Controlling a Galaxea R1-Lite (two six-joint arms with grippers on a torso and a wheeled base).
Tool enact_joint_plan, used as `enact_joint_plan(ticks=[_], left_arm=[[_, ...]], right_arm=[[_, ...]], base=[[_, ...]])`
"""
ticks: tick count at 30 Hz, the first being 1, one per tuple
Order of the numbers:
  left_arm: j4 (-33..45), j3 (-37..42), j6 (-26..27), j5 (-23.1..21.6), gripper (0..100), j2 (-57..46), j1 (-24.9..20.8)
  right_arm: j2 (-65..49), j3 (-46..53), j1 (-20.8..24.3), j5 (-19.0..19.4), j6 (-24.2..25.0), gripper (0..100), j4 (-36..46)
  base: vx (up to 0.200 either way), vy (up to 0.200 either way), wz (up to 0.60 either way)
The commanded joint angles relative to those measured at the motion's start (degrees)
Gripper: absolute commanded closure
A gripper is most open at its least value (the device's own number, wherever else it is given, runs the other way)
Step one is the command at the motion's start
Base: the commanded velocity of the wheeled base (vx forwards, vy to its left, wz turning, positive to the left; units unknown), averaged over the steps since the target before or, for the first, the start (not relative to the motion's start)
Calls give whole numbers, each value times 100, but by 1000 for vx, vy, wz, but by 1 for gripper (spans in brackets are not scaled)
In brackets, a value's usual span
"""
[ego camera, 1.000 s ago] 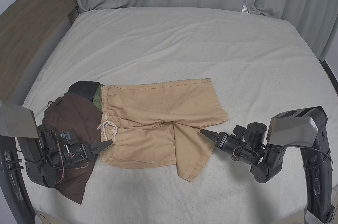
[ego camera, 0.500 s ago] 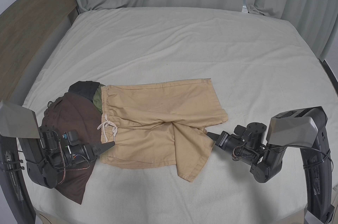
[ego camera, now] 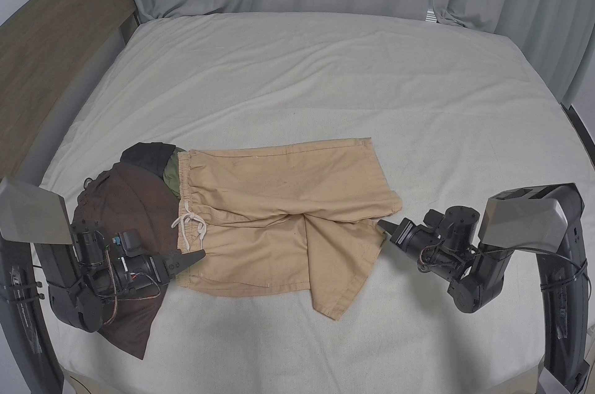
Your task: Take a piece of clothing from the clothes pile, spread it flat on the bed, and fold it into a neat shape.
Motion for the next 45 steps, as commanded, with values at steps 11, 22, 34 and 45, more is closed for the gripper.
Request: enact_joint_plan(ticks=[11, 22, 34, 45], left_arm=[[-1, 11, -3, 8, 0, 31, -78], [-1, 11, -21, 8, 0, 31, -86], [-1, -25, -56, 34, 0, 40, -113], [-1, -33, -38, 34, 0, 75, -113]], right_arm=[[-231, -169, -347, -6, -40, 100, 1], [-143, -424, -558, -6, -180, 100, 9], [24, -837, -637, -94, -180, 100, 1], [16, -890, -628, -138, -189, 0, -8]], base=[[0, 0, 0], [0, 0, 0], [0, 0, 0], [0, 0, 0]])
